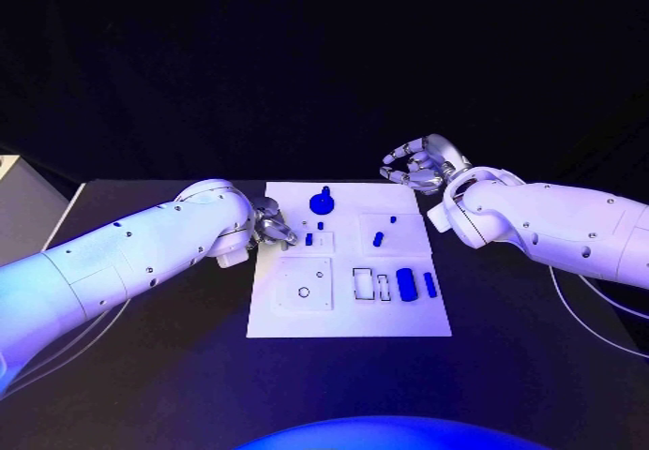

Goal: Assemble the parts on the task board

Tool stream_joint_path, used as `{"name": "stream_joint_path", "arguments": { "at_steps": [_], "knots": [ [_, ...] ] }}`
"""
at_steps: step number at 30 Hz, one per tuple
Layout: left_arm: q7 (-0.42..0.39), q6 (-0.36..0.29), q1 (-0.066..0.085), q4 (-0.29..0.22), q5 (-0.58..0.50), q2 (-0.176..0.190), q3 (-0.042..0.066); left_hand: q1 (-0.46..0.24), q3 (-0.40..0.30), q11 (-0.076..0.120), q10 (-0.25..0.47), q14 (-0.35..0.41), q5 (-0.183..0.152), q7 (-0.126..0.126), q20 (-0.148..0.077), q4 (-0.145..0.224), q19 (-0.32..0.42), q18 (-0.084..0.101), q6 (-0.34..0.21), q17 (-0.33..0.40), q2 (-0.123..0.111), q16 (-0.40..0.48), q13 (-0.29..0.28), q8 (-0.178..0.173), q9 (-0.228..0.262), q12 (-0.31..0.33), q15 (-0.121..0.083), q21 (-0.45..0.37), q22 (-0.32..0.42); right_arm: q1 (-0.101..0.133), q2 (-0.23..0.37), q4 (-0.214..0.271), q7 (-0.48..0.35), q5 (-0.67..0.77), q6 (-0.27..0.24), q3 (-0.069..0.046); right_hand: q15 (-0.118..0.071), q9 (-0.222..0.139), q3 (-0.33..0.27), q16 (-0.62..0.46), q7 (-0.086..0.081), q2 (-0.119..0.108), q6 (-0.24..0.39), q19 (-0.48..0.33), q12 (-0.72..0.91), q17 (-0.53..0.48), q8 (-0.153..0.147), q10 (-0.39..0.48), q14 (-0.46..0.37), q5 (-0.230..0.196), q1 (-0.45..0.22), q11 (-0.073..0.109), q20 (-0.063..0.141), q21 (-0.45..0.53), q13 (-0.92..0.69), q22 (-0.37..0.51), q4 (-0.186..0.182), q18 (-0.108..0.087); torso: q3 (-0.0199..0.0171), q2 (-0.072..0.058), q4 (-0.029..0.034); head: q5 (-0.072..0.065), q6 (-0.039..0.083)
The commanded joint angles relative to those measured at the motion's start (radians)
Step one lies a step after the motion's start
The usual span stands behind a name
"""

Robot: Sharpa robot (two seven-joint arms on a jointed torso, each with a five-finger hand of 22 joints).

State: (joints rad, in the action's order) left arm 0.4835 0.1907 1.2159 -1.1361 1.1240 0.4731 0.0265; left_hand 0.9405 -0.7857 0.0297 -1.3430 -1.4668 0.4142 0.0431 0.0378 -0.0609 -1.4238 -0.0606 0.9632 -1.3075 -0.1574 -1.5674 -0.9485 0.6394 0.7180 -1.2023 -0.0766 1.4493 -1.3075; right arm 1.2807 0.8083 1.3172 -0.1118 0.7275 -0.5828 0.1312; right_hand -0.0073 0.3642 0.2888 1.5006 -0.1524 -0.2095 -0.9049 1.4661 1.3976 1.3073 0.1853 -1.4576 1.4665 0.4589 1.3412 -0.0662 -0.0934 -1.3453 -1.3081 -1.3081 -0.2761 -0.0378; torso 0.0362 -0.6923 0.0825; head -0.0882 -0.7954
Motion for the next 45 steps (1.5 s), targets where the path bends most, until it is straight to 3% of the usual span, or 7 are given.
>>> {"name": "stream_joint_path", "arguments": {
  "at_steps": [1,13,20,26,30,45],
  "knots": [
    [0.011,0.038,-0.006,0.0,0.004,-0.003,-0.005,0.011,0.013,0.0,-0.007,-0.104,-0.006,-0.004,0.0,-0.002,-0.007,0.009,-0.001,-0.263,-0.005,-0.003,-0.001,-0.006,-0.002,-0.002,0.0,0.005,-0.071,0.0,0.0,0.002,-0.005,0.011,0.009,0.0,-0.004,0.001,0.004,-0.004,-0.001,-0.007,0.008,0.022,0.0,0.103,-0.004,-0.001,0.066,0.003,0.002,0.001,0.004,0.006,-0.13,-0.121,-0.001,-0.013,0.0009,0.0,-0.0002,0.0,-0.002],
    [0.011,0.038,-0.005,0.006,0.013,-0.004,-0.005,0.011,0.027,0.0,-0.007,-0.104,-0.006,-0.005,0.0,-0.006,-0.007,0.009,0.0,-0.263,-0.008,-0.003,-0.001,-0.007,-0.003,-0.002,0.0,0.004,-0.071,0.0,0.0,0.001,-0.005,0.012,0.009,0.0,-0.004,0.001,0.004,-0.004,-0.001,-0.007,0.008,0.022,0.0,0.103,-0.004,-0.001,0.066,0.003,0.002,0.001,0.004,0.006,-0.13,-0.121,-0.001,-0.013,0.0004,0.001,0.0001,-0.003,-0.002],
    [0.012,0.039,-0.004,0.01,0.014,-0.004,-0.005,0.006,0.063,0.0,-0.007,-0.104,-0.006,-0.005,-0.001,-0.027,-0.007,0.009,0.003,-0.263,-0.012,-0.003,-0.001,-0.01,-0.008,0.0,-0.001,0.004,-0.071,0.0,0.0,0.001,-0.005,0.012,0.009,0.0,-0.004,0.001,0.004,-0.004,-0.001,-0.007,0.008,0.022,0.0,0.103,-0.004,-0.001,0.066,0.003,0.002,0.001,0.004,0.006,-0.13,-0.121,-0.001,-0.013,0.0,0.001,0.0006,-0.003,-0.001],
    [0.013,0.039,-0.004,0.013,0.015,-0.005,-0.005,0.001,0.132,-0.001,-0.006,-0.104,-0.008,-0.005,-0.001,-0.065,-0.007,0.009,0.009,-0.263,-0.024,-0.003,-0.002,-0.016,-0.014,0.0,-0.001,0.003,-0.071,0.0,0.0,0.001,-0.006,0.012,0.009,0.0,-0.004,0.001,0.004,-0.004,-0.001,-0.007,0.008,0.022,0.0,0.103,-0.004,-0.001,0.066,0.003,0.002,0.001,0.004,0.006,-0.13,-0.121,-0.001,-0.013,0.0002,0.001,-0.0004,-0.003,-0.001],
    [0.014,0.036,-0.004,0.015,0.016,-0.004,-0.005,0.007,0.227,-0.002,-0.004,-0.104,-0.01,-0.003,-0.002,-0.117,-0.008,0.009,0.014,-0.263,-0.035,-0.003,-0.004,-0.023,-0.021,0.0,0.0,0.002,-0.072,0.0,0.001,0.001,-0.006,0.012,0.009,0.0,-0.004,0.001,0.004,-0.004,-0.001,-0.007,0.008,0.022,0.0,0.103,-0.004,-0.001,0.066,0.003,0.002,0.001,0.004,0.006,-0.13,-0.121,-0.001,-0.013,0.0002,0.001,-0.0004,-0.004,-0.001],
    [0.014,0.012,-0.004,0.015,0.016,-0.003,-0.005,0.018,0.269,-0.002,-0.002,-0.104,-0.012,-0.003,-0.003,-0.144,-0.007,0.009,0.016,-0.263,-0.037,-0.003,-0.001,-0.026,-0.025,0.002,0.0,0.001,-0.071,0.0,0.002,0.0,-0.006,0.012,0.012,0.0,-0.005,0.005,0.011,-0.004,-0.001,-0.01,0.009,0.022,-0.001,0.103,-0.004,0.0,0.066,0.004,-0.002,0.001,0.004,0.009,-0.129,-0.12,0.001,-0.013,0.0008,0.001,0.0003,-0.005,-0.002]
  ]
}}
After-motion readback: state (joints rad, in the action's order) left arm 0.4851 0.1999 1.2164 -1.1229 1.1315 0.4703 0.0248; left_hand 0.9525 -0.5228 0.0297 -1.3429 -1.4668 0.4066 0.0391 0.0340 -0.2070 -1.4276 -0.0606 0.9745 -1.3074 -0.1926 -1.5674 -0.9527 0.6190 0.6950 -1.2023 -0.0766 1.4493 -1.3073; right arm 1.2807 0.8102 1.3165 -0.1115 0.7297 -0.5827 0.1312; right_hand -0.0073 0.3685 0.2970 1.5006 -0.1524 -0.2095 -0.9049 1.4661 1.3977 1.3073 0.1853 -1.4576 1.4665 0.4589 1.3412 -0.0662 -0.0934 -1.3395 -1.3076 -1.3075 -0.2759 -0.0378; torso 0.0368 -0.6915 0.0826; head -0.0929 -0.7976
